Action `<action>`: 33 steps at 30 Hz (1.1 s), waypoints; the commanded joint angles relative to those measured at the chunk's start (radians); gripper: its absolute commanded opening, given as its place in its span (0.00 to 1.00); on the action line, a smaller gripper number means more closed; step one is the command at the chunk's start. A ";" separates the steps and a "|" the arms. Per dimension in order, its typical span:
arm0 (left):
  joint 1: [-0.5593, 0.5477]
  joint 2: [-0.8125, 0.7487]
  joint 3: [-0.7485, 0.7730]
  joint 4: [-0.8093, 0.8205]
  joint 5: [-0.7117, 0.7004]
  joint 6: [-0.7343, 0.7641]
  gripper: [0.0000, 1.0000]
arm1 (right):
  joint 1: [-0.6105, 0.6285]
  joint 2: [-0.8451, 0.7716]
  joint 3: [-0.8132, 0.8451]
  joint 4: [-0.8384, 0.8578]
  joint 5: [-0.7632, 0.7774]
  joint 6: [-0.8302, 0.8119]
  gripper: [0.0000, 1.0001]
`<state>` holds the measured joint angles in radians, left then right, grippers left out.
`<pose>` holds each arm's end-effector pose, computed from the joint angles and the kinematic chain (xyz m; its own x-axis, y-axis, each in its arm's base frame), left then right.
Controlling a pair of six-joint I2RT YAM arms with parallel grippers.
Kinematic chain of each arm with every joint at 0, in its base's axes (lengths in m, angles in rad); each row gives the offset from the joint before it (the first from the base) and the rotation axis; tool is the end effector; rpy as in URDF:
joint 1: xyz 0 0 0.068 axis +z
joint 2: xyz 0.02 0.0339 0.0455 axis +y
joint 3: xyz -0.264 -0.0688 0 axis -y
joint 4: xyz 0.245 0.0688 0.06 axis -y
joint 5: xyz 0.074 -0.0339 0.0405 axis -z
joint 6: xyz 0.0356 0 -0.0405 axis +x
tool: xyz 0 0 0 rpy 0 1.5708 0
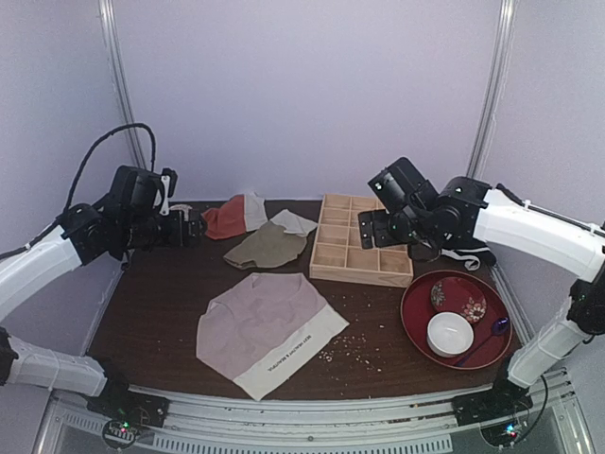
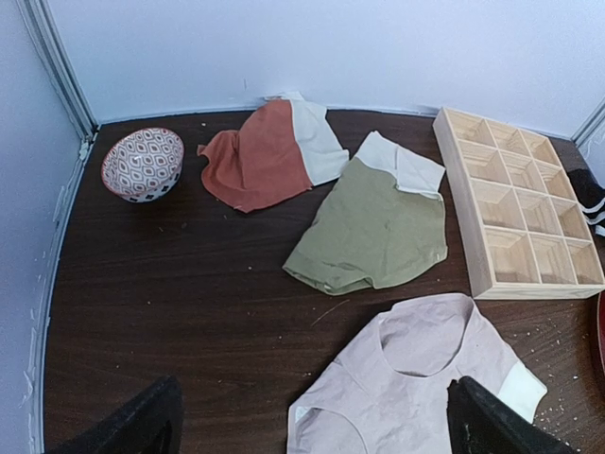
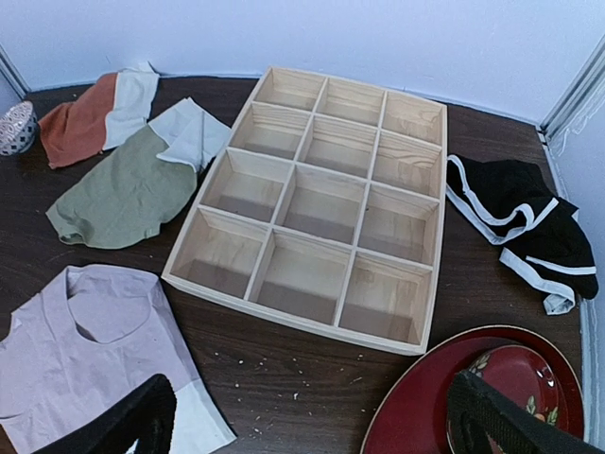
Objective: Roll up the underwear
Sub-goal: Pick up the underwear from the center of the board.
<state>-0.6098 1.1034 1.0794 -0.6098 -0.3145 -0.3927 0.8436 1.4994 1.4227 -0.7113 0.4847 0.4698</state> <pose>0.1984 -0.1252 0.3394 -0.5787 -0.0396 -0.8145 0.1286 0.9819 -0.1391 0.2281 0.2314 0.3431 -0.6206 -0.0948 -0.7784 -0.1812 0.9831 0.0247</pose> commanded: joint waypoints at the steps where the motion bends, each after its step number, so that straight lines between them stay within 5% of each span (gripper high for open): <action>1: -0.005 -0.028 -0.004 -0.019 -0.005 -0.008 0.98 | 0.000 -0.065 -0.032 0.058 -0.031 0.011 1.00; 12: -0.006 -0.014 -0.040 -0.143 0.084 -0.232 0.96 | 0.012 -0.167 -0.150 0.145 -0.113 -0.025 1.00; 19: -0.006 -0.014 -0.173 -0.229 0.228 -0.524 0.84 | 0.058 -0.200 -0.225 0.186 -0.141 -0.045 1.00; 33: -0.009 -0.214 -0.512 -0.204 0.358 -0.760 0.64 | 0.091 -0.092 -0.168 0.207 -0.170 -0.089 1.00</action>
<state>-0.6109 0.9077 0.6151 -0.8486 -0.0227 -1.0695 0.9276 1.3808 1.2098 -0.5198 0.3290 0.4034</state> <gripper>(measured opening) 0.642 0.999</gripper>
